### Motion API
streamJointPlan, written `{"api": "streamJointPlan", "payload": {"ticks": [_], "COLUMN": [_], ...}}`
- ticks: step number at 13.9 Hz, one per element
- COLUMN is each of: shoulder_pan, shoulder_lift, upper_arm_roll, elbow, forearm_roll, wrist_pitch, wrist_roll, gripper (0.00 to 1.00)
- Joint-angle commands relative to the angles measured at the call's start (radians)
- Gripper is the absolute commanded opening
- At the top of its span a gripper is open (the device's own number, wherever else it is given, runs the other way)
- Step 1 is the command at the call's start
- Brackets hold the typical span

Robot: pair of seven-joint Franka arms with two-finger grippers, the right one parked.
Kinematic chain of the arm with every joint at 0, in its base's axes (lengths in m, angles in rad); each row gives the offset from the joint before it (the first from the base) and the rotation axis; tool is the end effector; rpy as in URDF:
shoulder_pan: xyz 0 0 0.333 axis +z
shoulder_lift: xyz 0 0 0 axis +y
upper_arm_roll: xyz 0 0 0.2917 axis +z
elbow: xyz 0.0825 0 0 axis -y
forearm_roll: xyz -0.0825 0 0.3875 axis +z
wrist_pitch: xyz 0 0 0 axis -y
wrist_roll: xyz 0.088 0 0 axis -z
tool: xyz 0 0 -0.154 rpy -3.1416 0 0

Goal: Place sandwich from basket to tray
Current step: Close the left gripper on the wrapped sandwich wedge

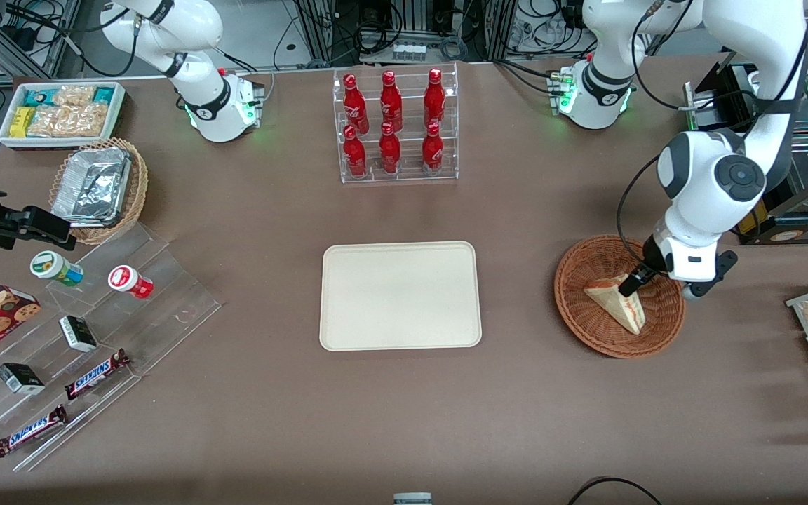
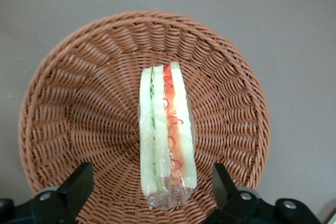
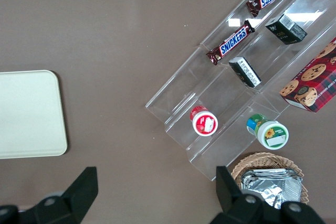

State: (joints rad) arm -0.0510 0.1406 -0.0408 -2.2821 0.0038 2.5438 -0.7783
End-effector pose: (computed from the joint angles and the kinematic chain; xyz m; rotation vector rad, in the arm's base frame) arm 0.5435 -0.0503 0.2308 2.9043 1.0343 0.1675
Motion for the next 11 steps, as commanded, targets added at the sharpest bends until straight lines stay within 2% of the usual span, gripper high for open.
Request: {"api": "streamJointPlan", "payload": {"ticks": [1, 6, 7, 8, 9, 10, 11], "shoulder_pan": [-0.01, -0.01, -0.01, -0.01, -0.01, -0.01, -0.012], "shoulder_lift": [0.025, 0.088, 0.097, 0.102, 0.1, 0.1, 0.1], "upper_arm_roll": [-0.008, -0.008, -0.008, -0.008, -0.008, -0.008, -0.01], "elbow": [-0.016, -0.046, -0.05, -0.047, -0.045, -0.04, -0.039], "forearm_roll": [0.002, 0.002, 0.002, 0.001, 0.002, 0.002, 0.002], "wrist_pitch": [0.073, 0.194, 0.214, 0.214, 0.214, 0.214, 0.214], "wrist_roll": [-0.03, -0.03, -0.03, -0.039, -0.076, -0.1, -0.113], "gripper": [1.0, 0.99, 0.9, 0.67, 0.35, 0.14, 0.0]}}
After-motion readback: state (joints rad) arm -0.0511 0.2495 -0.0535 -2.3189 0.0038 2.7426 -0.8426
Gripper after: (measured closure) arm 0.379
